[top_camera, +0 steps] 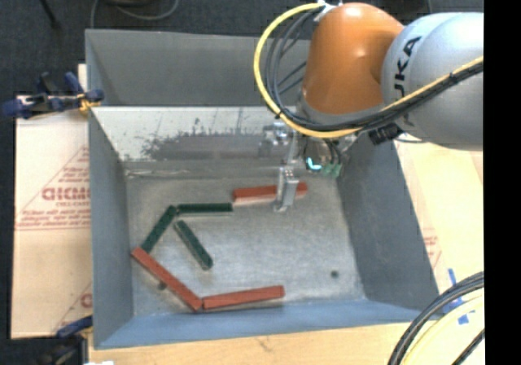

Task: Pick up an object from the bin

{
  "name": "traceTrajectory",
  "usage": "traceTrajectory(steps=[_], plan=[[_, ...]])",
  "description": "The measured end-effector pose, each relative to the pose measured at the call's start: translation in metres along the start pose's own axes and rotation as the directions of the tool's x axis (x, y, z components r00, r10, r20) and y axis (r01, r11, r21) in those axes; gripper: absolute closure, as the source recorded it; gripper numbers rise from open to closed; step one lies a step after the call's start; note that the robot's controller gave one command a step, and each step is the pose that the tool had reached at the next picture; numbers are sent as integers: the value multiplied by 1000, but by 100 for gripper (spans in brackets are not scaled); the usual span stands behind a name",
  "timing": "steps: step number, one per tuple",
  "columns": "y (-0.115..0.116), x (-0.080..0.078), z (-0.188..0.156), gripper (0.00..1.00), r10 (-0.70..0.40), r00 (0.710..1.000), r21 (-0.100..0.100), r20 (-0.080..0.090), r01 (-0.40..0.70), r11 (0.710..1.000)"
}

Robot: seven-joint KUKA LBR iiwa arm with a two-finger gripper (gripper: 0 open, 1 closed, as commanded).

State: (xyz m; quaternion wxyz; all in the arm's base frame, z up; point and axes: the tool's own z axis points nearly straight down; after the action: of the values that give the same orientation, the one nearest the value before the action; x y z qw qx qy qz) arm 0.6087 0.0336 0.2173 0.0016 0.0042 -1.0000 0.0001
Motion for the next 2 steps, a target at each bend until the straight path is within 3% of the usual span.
traceTrajectory(steps=[1, 2], plan=[[20, -17, 113, 0, -246, 969, 0, 2, 246, 969], [20, -19, 109, 100, -243, 970, 0, 8, 243, 970]])
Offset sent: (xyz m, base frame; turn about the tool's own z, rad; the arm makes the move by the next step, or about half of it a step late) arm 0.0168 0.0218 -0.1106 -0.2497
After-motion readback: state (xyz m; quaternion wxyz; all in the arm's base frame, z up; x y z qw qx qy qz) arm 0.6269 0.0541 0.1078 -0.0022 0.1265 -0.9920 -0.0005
